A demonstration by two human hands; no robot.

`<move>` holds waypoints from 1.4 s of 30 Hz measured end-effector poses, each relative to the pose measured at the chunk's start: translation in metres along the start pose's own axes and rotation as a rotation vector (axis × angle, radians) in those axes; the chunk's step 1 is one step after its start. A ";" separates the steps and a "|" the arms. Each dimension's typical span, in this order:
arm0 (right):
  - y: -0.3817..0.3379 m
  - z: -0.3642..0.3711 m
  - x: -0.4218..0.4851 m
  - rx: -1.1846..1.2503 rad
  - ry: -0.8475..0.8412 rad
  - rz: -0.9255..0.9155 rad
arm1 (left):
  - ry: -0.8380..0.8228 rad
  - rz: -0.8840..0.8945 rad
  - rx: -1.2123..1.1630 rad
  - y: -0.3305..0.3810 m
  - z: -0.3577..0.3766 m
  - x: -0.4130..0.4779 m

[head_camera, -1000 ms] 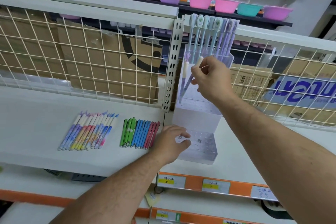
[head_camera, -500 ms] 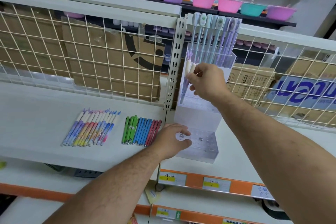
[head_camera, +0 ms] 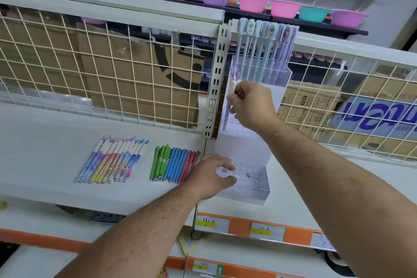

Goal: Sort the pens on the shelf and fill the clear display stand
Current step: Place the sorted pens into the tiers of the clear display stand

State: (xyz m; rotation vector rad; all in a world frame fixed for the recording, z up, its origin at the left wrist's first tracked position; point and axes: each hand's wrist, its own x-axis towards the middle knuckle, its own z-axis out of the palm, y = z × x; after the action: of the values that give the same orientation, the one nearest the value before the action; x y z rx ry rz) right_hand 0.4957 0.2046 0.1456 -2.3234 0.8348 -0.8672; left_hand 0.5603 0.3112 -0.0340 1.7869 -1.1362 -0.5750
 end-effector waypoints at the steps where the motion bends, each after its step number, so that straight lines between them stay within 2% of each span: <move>1: 0.000 0.000 -0.001 0.006 0.007 0.005 | 0.000 0.002 -0.001 -0.001 0.000 0.000; 8: 0.002 0.001 0.000 -0.047 0.002 -0.026 | 0.005 0.010 -0.016 -0.004 0.001 0.001; 15: 0.005 -0.002 0.008 0.073 -0.010 0.090 | -0.004 0.002 -0.017 -0.003 0.000 0.000; 28: 0.020 0.005 -0.008 -0.053 -0.011 0.112 | -0.020 0.010 0.010 -0.001 -0.002 0.002; 34: 0.046 0.005 -0.031 -0.212 0.006 0.010 | 0.031 0.037 0.103 0.004 -0.003 -0.002; 38: 0.052 0.008 -0.049 -0.249 -0.036 -0.035 | 0.061 0.092 0.201 0.000 -0.011 -0.010; 42: 0.045 0.021 -0.064 -0.269 -0.094 -0.045 | 0.063 0.073 0.188 -0.007 -0.035 -0.019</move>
State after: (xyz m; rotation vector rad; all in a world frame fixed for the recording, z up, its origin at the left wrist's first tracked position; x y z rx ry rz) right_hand 0.4560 0.2239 0.0782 -2.6027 0.9096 -0.6937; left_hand 0.5813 0.3450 -0.0255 1.9001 -1.2407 -0.3760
